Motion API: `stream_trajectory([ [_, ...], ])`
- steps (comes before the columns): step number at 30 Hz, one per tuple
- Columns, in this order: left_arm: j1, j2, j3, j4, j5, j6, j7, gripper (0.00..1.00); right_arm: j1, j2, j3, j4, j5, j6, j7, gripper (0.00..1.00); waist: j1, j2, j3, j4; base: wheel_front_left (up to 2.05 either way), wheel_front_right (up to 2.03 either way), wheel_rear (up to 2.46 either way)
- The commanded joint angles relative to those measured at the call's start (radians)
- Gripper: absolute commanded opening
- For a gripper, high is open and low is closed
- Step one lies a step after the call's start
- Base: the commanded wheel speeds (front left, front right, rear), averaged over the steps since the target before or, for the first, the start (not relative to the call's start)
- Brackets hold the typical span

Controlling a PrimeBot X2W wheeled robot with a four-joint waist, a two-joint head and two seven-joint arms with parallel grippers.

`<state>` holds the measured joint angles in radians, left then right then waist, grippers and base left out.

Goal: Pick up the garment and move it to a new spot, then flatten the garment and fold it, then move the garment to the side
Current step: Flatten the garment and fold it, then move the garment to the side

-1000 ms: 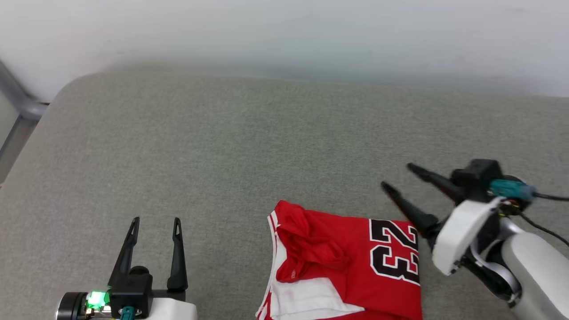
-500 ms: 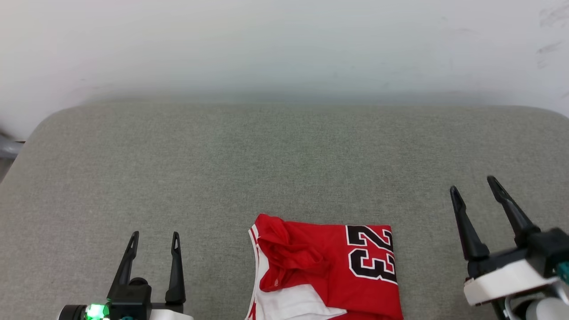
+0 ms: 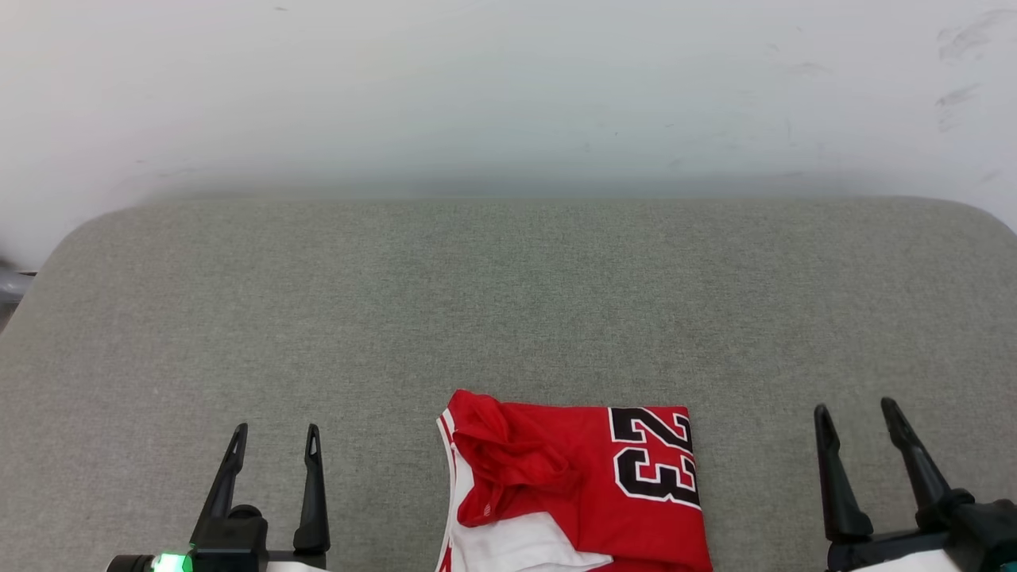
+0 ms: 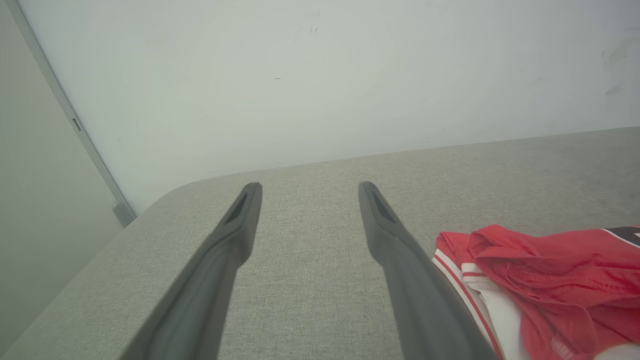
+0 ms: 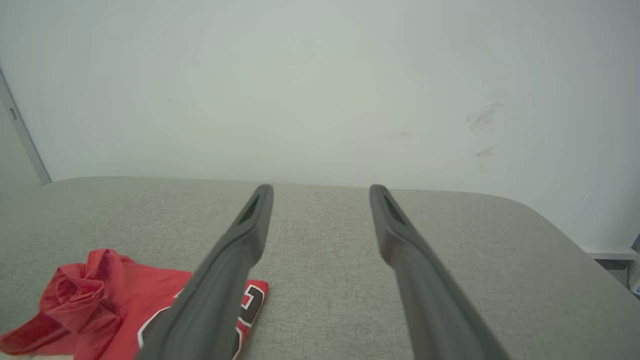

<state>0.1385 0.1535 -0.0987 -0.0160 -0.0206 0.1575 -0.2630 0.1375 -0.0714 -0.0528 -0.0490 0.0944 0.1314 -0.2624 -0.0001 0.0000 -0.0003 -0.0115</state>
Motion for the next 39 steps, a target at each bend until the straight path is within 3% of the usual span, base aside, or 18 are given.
stream_trajectory([
  [1,0.009,0.001,0.002,-0.001,-0.001,-0.004,-0.002,1.0,0.017,0.008,-0.002,0.002,0.007,-0.002,-0.002,1.0,0.0001,0.0,0.0,-0.001,0.0,0.0,0.0],
  [11,0.012,-0.004,0.011,0.008,0.001,-0.012,-0.002,1.0,-0.002,0.011,-0.002,0.016,-0.001,-0.002,-0.002,1.0,0.0001,0.0,-0.001,0.003,0.0,0.0,0.0],
  [17,0.002,-0.006,0.009,0.013,0.003,-0.018,-0.002,1.0,-0.117,-0.078,0.03,0.029,0.032,-0.002,0.054,1.0,0.0001,0.0,0.006,0.014,0.0,0.0,0.0],
  [21,-0.014,-0.007,0.006,0.016,0.005,-0.025,-0.002,1.0,-0.227,-0.156,0.099,0.04,0.107,-0.001,0.206,1.0,0.0001,0.0,0.016,0.031,0.0,0.0,0.0],
  [29,-0.022,-0.015,0.004,0.022,0.004,-0.031,-0.002,1.0,-0.376,-0.284,0.287,0.064,0.335,-0.001,0.661,1.0,0.0001,0.0,0.031,0.061,0.0,0.0,0.0],
  [32,-0.027,-0.018,0.006,0.02,0.004,-0.033,-0.002,1.0,-0.405,-0.311,0.327,0.089,0.425,-0.001,0.825,1.0,0.0001,0.0,0.042,0.066,0.0,0.0,0.0],
  [33,-0.027,-0.018,0.006,0.02,0.004,-0.033,-0.002,1.0,-0.405,-0.311,0.327,0.089,0.425,-0.001,0.825,1.0,0.0001,0.0,0.042,0.066,0.0,0.0,0.0],
  [39,-0.05,-0.02,0.003,0.021,0.007,-0.04,-0.002,1.0,-0.409,-0.339,0.377,0.141,0.55,-0.001,1.064,1.0,0.0001,0.0,0.072,0.084,0.0,0.0,0.0],
])
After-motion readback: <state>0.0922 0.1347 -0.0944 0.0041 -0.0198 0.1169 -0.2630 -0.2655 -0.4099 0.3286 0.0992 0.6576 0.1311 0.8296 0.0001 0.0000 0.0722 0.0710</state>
